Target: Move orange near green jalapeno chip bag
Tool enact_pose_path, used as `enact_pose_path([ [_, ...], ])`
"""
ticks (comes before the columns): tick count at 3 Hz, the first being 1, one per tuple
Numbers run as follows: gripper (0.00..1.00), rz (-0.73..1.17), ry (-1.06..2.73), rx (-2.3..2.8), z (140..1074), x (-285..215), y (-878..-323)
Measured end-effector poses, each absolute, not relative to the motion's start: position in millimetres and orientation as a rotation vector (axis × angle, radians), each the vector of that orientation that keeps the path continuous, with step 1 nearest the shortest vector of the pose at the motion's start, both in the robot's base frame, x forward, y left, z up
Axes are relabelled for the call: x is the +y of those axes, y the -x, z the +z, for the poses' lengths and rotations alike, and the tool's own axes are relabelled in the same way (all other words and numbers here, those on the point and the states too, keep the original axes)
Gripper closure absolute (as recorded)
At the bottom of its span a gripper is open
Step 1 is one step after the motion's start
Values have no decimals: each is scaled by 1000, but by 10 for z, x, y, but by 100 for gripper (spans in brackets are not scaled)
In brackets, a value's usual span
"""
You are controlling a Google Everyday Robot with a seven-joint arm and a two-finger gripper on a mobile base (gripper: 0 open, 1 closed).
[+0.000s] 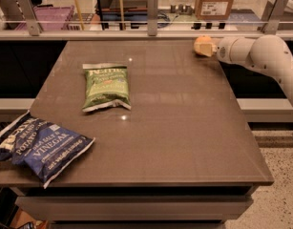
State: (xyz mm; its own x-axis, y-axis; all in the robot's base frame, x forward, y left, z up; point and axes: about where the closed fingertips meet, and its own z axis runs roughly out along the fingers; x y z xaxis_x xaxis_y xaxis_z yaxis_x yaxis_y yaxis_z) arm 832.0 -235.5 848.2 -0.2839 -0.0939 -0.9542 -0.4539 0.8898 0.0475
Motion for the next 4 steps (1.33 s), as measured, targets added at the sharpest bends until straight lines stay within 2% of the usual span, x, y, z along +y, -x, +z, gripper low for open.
enact_pose_path([
  [4, 100, 434, 482, 1791, 9163, -2239, -7832],
])
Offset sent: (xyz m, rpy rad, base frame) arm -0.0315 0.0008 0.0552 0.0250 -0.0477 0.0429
